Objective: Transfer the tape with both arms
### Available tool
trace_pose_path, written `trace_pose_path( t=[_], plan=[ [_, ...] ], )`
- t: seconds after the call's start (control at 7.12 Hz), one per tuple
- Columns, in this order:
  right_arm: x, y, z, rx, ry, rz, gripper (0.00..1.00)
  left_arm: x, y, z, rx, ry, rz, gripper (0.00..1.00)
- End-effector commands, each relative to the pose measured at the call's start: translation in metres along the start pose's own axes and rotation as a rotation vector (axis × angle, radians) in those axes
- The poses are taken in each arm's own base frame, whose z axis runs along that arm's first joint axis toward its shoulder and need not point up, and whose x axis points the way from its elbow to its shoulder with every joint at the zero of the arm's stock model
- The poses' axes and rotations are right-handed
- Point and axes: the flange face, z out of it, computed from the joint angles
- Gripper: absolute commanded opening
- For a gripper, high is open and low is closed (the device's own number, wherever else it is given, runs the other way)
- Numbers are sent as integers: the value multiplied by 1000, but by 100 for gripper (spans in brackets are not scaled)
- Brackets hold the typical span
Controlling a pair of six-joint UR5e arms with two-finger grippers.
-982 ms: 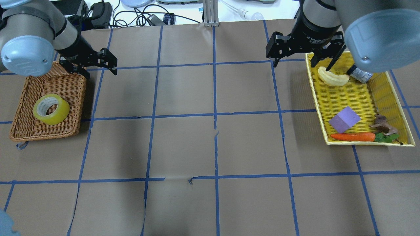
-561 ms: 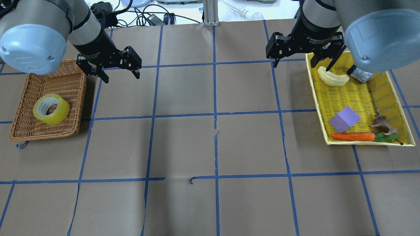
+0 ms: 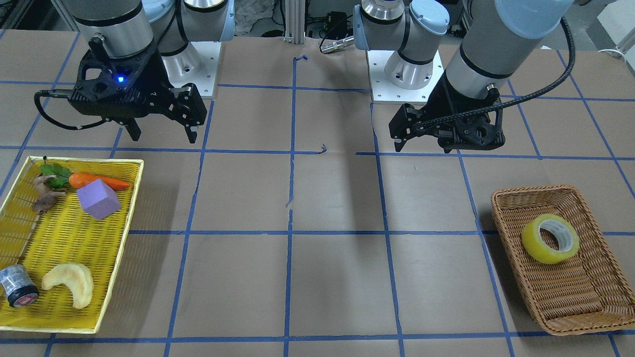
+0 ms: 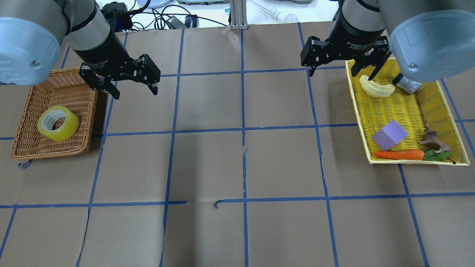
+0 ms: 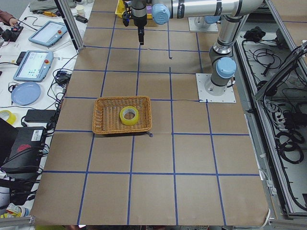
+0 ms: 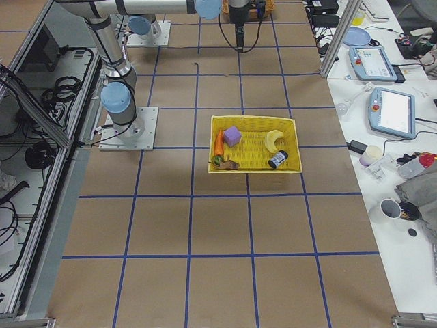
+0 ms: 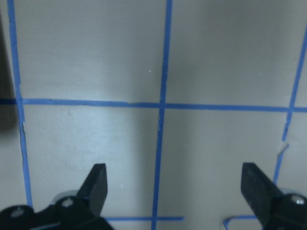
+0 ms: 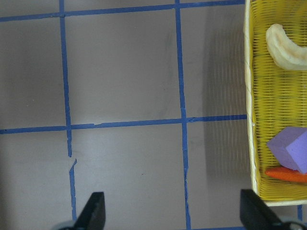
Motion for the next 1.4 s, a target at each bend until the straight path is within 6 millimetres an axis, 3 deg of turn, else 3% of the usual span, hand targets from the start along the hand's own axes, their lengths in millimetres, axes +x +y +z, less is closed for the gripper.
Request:
trace_pose_path(
  t=[0.0, 1.26],
  plan=[
    [0, 0, 0, -2, 2, 0, 100, 0, -2, -7, 14, 1, 0, 100],
    [0, 1, 1, -4, 0, -1, 100, -7, -2, 3, -18, -64, 3, 100]
  ],
)
